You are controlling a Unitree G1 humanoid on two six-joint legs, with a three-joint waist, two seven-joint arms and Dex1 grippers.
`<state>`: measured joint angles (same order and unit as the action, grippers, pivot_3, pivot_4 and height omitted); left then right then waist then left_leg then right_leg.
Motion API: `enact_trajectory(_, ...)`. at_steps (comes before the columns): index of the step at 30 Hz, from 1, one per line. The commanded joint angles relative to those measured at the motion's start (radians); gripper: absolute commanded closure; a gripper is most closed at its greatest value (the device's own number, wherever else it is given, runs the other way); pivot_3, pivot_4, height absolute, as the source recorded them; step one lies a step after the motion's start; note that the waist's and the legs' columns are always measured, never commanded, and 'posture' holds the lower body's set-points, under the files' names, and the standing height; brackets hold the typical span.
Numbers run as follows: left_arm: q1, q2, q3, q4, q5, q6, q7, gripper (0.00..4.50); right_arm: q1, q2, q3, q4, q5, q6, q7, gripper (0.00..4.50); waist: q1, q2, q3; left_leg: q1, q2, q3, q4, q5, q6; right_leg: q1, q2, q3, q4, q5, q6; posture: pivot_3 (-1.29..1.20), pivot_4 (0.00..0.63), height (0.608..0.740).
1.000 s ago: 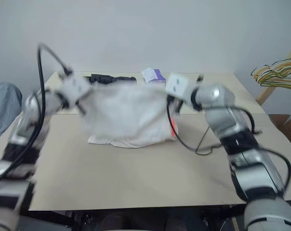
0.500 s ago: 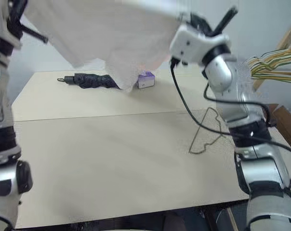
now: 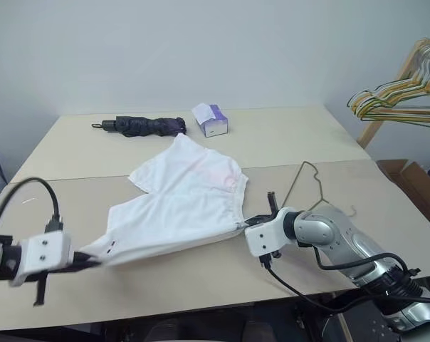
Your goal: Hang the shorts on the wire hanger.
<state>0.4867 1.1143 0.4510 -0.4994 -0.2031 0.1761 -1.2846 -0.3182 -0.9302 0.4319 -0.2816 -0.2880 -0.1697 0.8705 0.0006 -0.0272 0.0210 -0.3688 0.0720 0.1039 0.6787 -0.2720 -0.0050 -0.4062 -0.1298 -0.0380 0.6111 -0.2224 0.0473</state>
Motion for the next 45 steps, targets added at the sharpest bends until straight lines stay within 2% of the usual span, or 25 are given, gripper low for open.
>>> enact_trajectory(1,0.047,0.025,0.059,-0.037,0.042,-0.018,-0.05,4.5,0.016,-0.065,-0.054,-0.034,0.024,-0.032,0.076,4.47,0.013,-0.001,0.0,0.0,0.0,0.0,0.0,0.0,0.0,0.0,0.0,0.0,0.0,0.0,0.0,0.1,0.0,0.74)
enact_trajectory(8,0.133,-0.008,0.074,-0.107,0.015,-0.028,-0.119,4.5,0.054,-0.09,-0.078,-0.074,0.055,-0.032,0.143,4.47,0.019,-0.001,0.0,0.0,0.0,0.0,0.001,-0.001,0.0,0.0,0.0,0.0,0.0,-0.001,-0.001,0.1,0.0,0.74)
enact_trajectory(10,0.102,-0.026,0.052,-0.079,-0.005,-0.026,-0.097,4.5,0.06,-0.083,-0.081,-0.079,0.076,-0.027,0.158,3.92,0.019,-0.001,0.0,0.0,0.0,0.0,0.001,-0.001,0.0,0.0,0.0,0.0,0.0,-0.001,0.0,0.1,0.0,0.74)
enact_trajectory(15,0.077,-0.01,0.068,-0.01,-0.024,-0.078,-0.157,3.16,0.107,-0.145,-0.134,-0.121,0.143,-0.013,0.231,2.28,0.023,-0.001,0.0,0.0,0.0,0.0,0.001,-0.002,0.0,0.0,0.0,0.0,0.0,-0.002,0.0,0.08,0.0,0.74)
enact_trajectory(16,0.082,-0.009,0.09,-0.004,-0.032,-0.082,-0.176,2.81,0.125,-0.155,-0.17,-0.142,0.214,0.012,0.248,1.9,0.022,-0.001,0.0,0.0,0.0,0.0,0.001,-0.002,0.001,0.0,0.0,0.0,0.0,-0.002,0.0,0.08,0.0,0.74)
enact_trajectory(18,0.074,-0.003,0.131,0.01,-0.044,-0.08,-0.202,2.21,0.152,-0.147,-0.268,-0.185,0.368,0.123,0.251,1.27,0.022,-0.001,0.0,-0.001,0.0,0.0,0.001,-0.003,0.001,0.0,0.0,0.0,0.0,-0.002,-0.001,0.07,0.0,0.74)
enact_trajectory(19,0.067,-0.001,0.143,0.014,-0.052,-0.076,-0.21,1.77,0.159,-0.141,-0.302,-0.198,0.414,0.166,0.248,0.8,0.022,-0.001,0.0,-0.001,0.0,0.0,0.001,-0.003,0.001,0.0,0.0,-0.001,0.0,-0.002,-0.001,0.07,0.0,0.74)
enact_trajectory(22,-0.054,-0.019,0.144,0.028,-0.176,0.003,-0.167,0.79,0.098,-0.097,-0.356,-0.205,0.444,0.562,0.142,0.0,0.02,-0.001,-0.001,0.0,0.001,0.0,0.002,-0.003,0.001,0.0,0.0,-0.001,0.001,-0.002,-0.002,0.06,0.0,0.74)
enact_trajectory(24,-0.146,-0.052,0.129,0.046,-0.246,0.045,-0.112,0.18,0.039,-0.029,-0.375,-0.171,0.473,0.813,0.05,0.0,0.018,-0.001,-0.002,0.002,0.002,-0.001,0.002,-0.003,0.001,0.001,0.0,-0.001,0.001,-0.002,-0.001,0.04,0.0,0.74)
enact_trajectory(25,-0.184,-0.064,0.114,0.055,-0.256,0.053,-0.086,0.03,0.014,0.016,-0.384,-0.147,0.482,0.907,0.002,0.0,0.015,-0.001,-0.002,0.001,0.002,-0.001,0.003,-0.003,0.001,0.001,0.0,-0.001,0.001,-0.002,-0.001,0.03,0.0,0.74)
enact_trajectory(28,-0.284,-0.084,0.045,0.057,-0.262,0.072,-0.029,0.03,-0.068,0.166,-0.392,-0.036,0.458,1.121,-0.162,0.0,0.01,-0.003,-0.003,0.0,0.002,-0.001,0.002,-0.003,0.0,0.001,0.001,-0.001,0.001,0.002,-0.007,0.02,0.0,0.74)
enact_trajectory(33,-0.424,-0.129,-0.094,0.007,-0.289,0.115,0.056,0.03,-0.143,0.321,-0.376,0.137,0.416,1.227,-0.324,0.0,0.004,0.0,-0.002,-0.004,0.001,-0.001,0.001,-0.003,0.0,-0.002,0.001,-0.001,0.001,0.006,-0.003,0.0,0.0,0.74)
enact_trajectory(36,-0.44,-0.122,-0.122,-0.008,-0.294,0.111,0.048,0.03,-0.132,0.321,-0.328,0.198,0.398,1.223,-0.329,0.0,-0.005,0.001,-0.002,-0.006,0.001,-0.001,0.001,-0.003,0.0,-0.004,0.002,-0.001,0.001,0.006,-0.003,0.0,0.0,0.74)
enact_trajectory(40,-0.464,-0.116,-0.141,0.001,-0.292,0.107,0.043,0.03,-0.042,0.268,-0.302,0.189,0.374,1.192,-0.324,0.0,-0.01,0.001,-0.002,-0.006,0.001,-0.002,0.001,-0.003,0.0,-0.004,0.002,-0.002,0.001,0.006,-0.002,-0.01,0.0,0.74)
enact_trajectory(45,-0.495,-0.122,-0.175,0.028,-0.264,0.086,0.051,0.03,0.065,0.195,-0.396,0.112,0.405,1.211,-0.308,0.0,-0.013,0.002,-0.004,-0.001,0.001,-0.003,0.002,-0.003,0.0,0.002,0.002,-0.002,0.001,0.005,-0.002,-0.02,0.0,0.74)
